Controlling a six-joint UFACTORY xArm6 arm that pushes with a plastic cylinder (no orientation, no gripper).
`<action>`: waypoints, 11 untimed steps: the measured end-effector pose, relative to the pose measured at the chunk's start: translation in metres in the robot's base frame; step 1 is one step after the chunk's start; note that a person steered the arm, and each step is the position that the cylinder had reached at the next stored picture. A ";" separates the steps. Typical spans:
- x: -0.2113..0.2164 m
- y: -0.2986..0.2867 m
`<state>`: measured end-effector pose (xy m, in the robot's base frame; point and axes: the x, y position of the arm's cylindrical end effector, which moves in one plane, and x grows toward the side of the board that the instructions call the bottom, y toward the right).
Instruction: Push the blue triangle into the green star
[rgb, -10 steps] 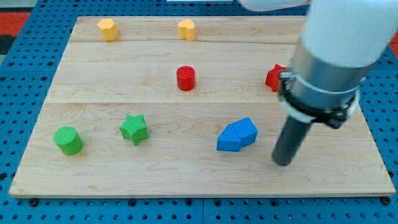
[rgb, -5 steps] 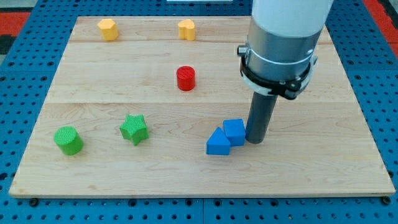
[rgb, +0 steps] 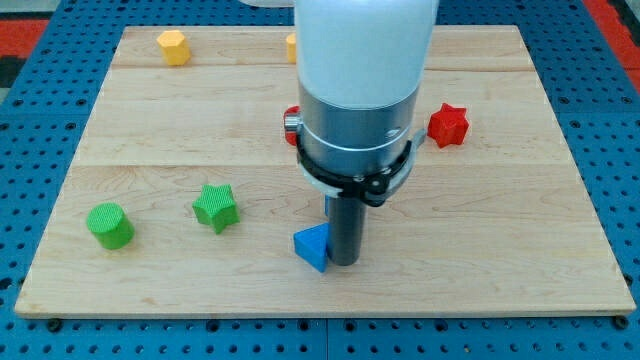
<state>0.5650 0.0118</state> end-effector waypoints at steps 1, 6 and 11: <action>0.001 -0.054; 0.000 -0.216; -0.077 -0.316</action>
<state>0.4879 -0.3043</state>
